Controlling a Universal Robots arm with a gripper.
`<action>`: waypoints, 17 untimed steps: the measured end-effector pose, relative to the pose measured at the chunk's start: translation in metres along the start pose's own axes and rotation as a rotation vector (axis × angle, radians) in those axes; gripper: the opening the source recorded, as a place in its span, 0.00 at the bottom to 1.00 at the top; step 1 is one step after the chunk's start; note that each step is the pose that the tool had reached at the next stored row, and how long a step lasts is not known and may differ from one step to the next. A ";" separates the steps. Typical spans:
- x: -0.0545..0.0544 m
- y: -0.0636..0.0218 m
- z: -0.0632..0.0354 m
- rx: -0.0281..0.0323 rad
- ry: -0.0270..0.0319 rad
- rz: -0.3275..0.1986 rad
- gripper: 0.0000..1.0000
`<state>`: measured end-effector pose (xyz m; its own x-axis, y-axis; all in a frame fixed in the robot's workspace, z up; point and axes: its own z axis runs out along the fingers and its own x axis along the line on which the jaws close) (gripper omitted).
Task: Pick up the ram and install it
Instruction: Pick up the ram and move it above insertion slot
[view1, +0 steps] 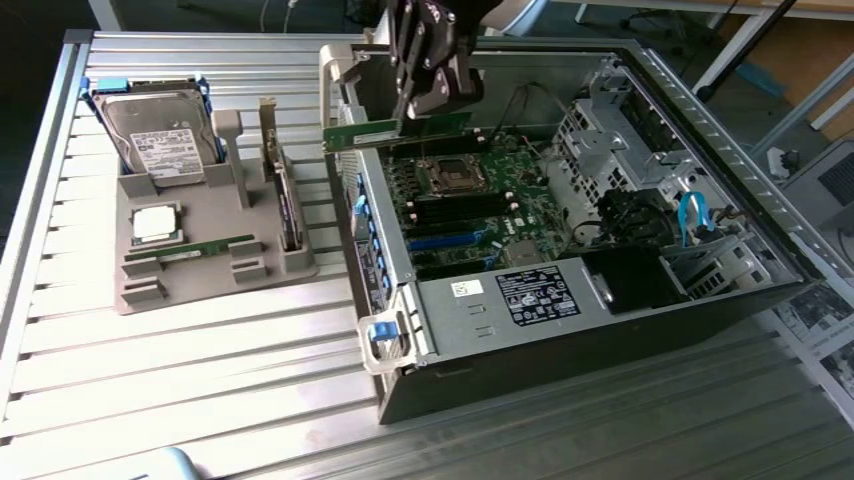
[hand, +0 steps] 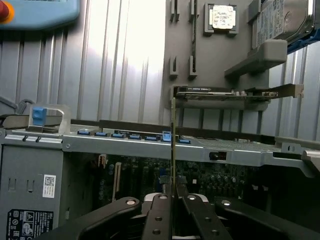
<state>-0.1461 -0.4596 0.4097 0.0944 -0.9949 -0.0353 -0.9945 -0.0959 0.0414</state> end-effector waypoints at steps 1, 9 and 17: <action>0.000 -0.0033 -0.0002 -0.0001 0.0002 0.000 0.13; 0.002 -0.0217 -0.0010 -0.0002 0.0020 0.000 0.13; 0.004 -0.0394 -0.0018 -0.0004 0.0042 0.000 0.13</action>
<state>-0.1065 -0.4595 0.4097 0.0944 -0.9950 -0.0311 -0.9945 -0.0957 0.0419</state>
